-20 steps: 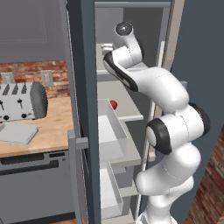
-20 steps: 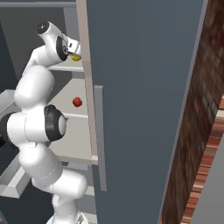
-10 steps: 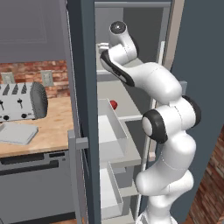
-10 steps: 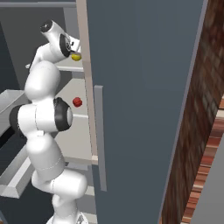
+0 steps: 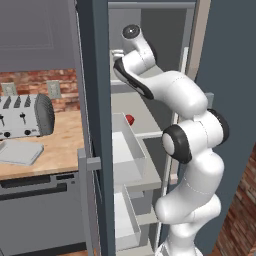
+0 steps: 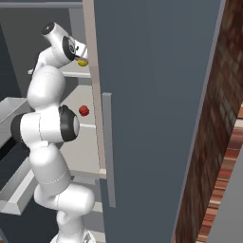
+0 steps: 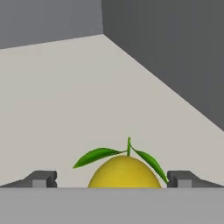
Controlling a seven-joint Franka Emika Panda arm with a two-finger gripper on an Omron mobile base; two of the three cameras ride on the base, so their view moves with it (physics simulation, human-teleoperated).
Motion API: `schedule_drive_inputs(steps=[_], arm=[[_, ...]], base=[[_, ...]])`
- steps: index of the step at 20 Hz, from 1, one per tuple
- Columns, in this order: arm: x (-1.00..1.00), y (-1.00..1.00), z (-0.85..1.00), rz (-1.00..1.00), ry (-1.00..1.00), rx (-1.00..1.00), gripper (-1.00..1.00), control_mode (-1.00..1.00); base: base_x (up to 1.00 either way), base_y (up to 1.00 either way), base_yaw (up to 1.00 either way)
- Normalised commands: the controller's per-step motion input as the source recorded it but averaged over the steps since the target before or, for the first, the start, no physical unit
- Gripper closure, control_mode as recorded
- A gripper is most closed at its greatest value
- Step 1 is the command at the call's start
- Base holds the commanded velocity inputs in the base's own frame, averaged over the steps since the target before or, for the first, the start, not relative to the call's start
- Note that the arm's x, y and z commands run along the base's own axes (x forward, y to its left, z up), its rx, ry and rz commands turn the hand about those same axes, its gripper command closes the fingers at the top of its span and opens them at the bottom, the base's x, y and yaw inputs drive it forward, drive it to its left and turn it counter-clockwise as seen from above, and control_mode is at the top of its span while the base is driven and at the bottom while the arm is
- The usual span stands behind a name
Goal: Take the bell pepper and lemon out of the freezer and place them in the tupperware container on the counter. Then put the tupperware containing the vegetables back in the freezer.
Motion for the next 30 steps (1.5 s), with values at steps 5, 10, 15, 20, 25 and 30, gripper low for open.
schedule_drive_inputs(steps=[5, 10, 15, 20, 25, 30], arm=[[-0.01, -0.17, -0.27, -0.05, 0.00, 0.00, -1.00, -1.00], [0.00, -0.02, -0.29, 0.00, 0.00, 0.01, 1.00, -1.00], [0.00, 0.00, -0.31, 0.00, 0.00, 0.07, 1.00, -1.00], [0.00, 0.00, -0.16, 0.00, 0.00, 0.05, 1.00, -1.00], [-0.38, 0.00, 0.04, 0.05, -0.19, 0.02, 1.00, -1.00], [-0.91, 0.00, 0.32, 0.13, -0.26, 0.02, 1.00, -1.00]], base=[[0.00, 0.00, 0.00], [0.00, 0.00, 0.00], [0.00, 0.00, 0.00], [0.00, 0.00, 0.00], [0.00, 0.00, 0.00], [0.00, 0.00, 0.00]])
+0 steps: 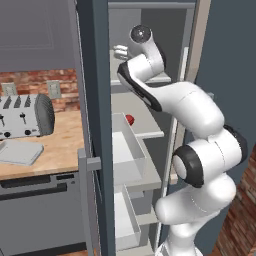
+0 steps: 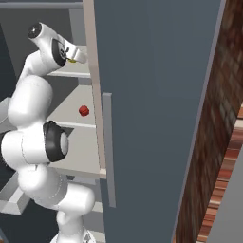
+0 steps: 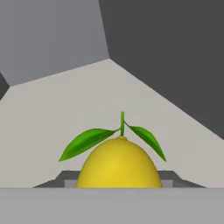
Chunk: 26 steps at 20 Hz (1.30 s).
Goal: Take the bell pepper and lemon out of the freezer and place them in the tupperware container on the counter. Then put the tupperware containing the vegetables back in the freezer.
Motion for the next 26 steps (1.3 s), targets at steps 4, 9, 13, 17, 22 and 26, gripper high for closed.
schedule_drive_inputs(steps=[4, 9, 13, 17, 22, 26], arm=[[-1.00, -0.01, 0.34, 0.16, -0.18, 0.03, 1.00, -1.00], [-1.00, -0.15, 0.21, 0.21, -0.03, 0.08, 1.00, -1.00], [-1.00, -0.24, 0.16, 0.22, 0.00, 0.04, 1.00, -1.00], [-1.00, -0.23, 0.29, 0.18, 0.03, 0.00, 1.00, -1.00], [-1.00, -0.21, 0.23, 0.11, 0.05, -0.08, 1.00, -1.00], [-0.91, -0.12, 0.02, 0.04, 0.06, -0.14, 1.00, -1.00]], base=[[0.00, 0.00, 0.00], [0.00, 0.00, 0.00], [0.00, 0.00, 0.00], [0.00, 0.00, 0.00], [0.00, 0.00, 0.00], [0.00, 0.00, 0.00]])
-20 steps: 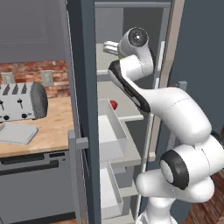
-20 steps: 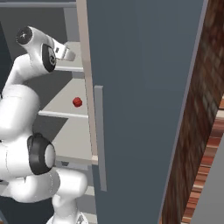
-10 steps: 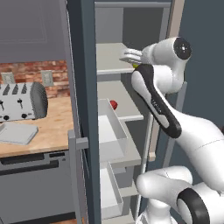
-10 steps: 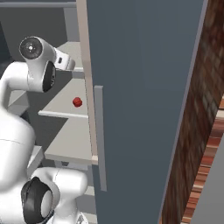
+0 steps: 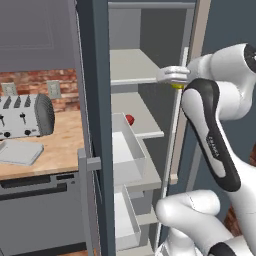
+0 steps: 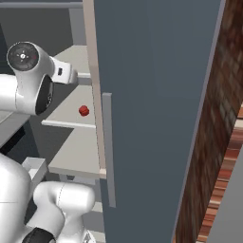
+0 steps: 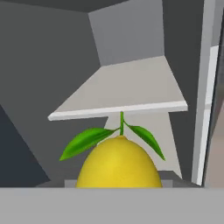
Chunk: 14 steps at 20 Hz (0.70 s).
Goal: Take the bell pepper and lemon out of the freezer and place them in the tupperware container on the counter. Then put the tupperware containing the vegetables back in the freezer.
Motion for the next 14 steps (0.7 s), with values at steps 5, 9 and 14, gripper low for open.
schedule_drive_inputs(steps=[5, 9, 14], arm=[[-0.65, -0.08, -0.01, 0.00, 0.08, -0.13, 1.00, -1.00], [-0.35, -0.12, -0.14, 0.00, 0.08, -0.06, 1.00, -1.00], [-0.41, -0.14, -0.24, 0.00, 0.02, 0.00, 1.00, -1.00]], base=[[0.00, 0.00, 0.00], [0.00, 0.00, 0.00], [0.00, 0.00, 0.00]])
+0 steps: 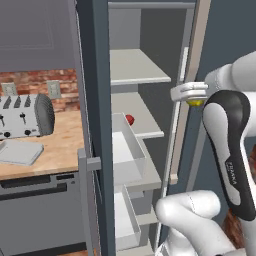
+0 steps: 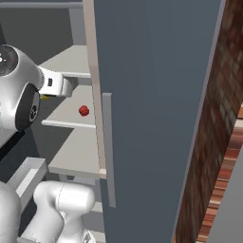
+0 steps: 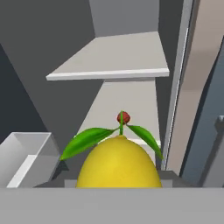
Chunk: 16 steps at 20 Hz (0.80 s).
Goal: Take the bell pepper and lemon out of the freezer and place them in the tupperware container on the counter. Then put the tupperware containing the vegetables back in the freezer.
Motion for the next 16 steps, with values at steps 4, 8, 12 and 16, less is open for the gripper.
schedule_drive_inputs(steps=[4, 8, 12, 16], arm=[[-0.41, -0.12, -0.32, 0.00, 0.00, 0.00, 1.00, -1.00], [-0.41, -0.24, -0.47, -0.01, 0.00, 0.00, 1.00, -1.00], [-0.21, -0.34, -0.60, -0.02, 0.00, 0.00, 1.00, -1.00], [-0.08, -0.17, -0.39, -0.02, 0.00, 0.00, 1.00, -1.00]], base=[[0.00, 0.00, 0.00], [0.00, 0.00, 0.00], [0.00, 0.00, 0.00], [0.00, 0.00, 0.00]])
